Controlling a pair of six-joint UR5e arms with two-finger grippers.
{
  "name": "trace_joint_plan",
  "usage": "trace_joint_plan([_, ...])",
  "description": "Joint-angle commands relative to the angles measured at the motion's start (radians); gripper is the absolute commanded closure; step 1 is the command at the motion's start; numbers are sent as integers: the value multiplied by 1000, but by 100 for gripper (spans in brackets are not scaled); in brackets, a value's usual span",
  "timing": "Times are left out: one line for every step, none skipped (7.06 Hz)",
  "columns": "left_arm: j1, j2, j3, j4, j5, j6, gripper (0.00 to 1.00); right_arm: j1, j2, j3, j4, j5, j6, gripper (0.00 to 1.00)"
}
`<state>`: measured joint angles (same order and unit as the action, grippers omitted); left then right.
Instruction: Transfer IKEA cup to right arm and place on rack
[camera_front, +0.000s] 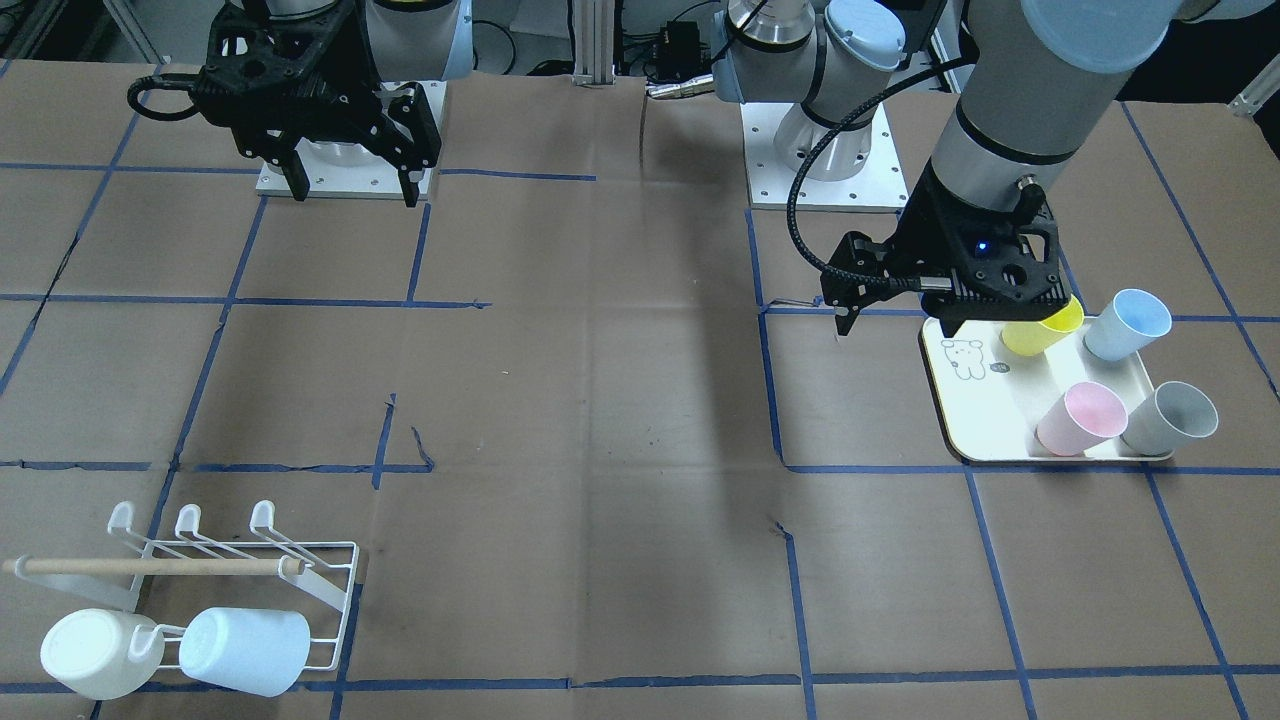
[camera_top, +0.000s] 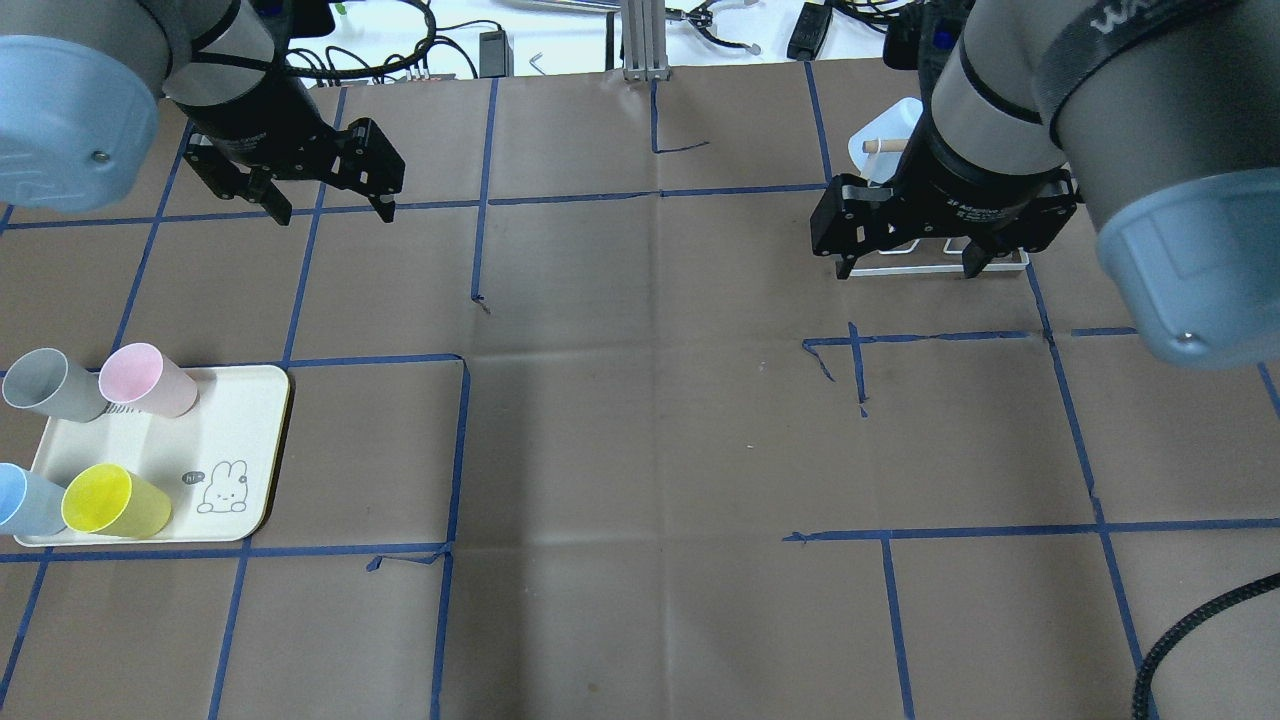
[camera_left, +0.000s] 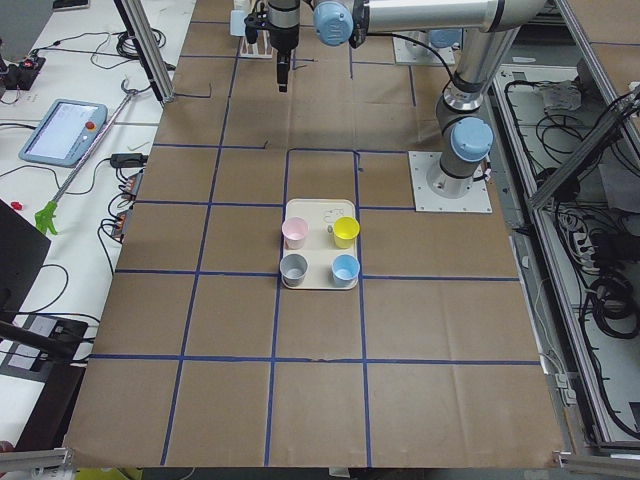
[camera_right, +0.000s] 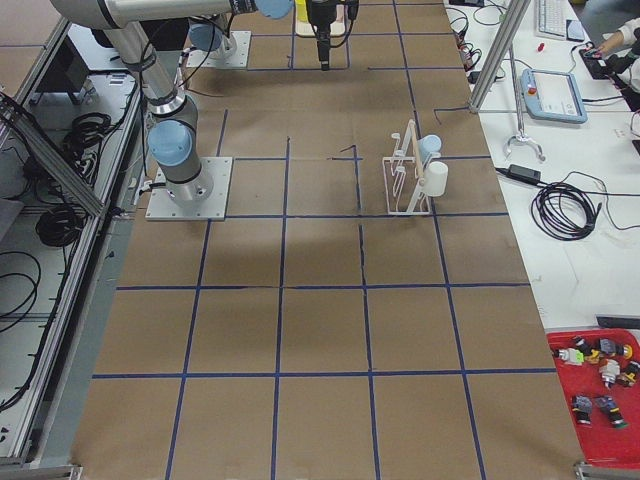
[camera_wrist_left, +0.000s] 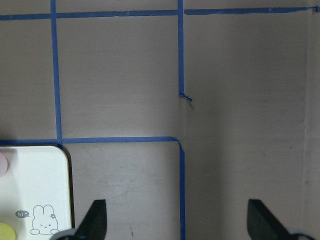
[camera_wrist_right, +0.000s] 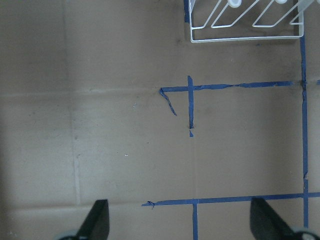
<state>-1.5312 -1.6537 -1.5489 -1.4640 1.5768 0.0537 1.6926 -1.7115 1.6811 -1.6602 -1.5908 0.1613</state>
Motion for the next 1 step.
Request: trace_joint_plan([-1, -4, 1, -9, -3, -5, 0, 6, -3, -3, -3, 2, 0, 0])
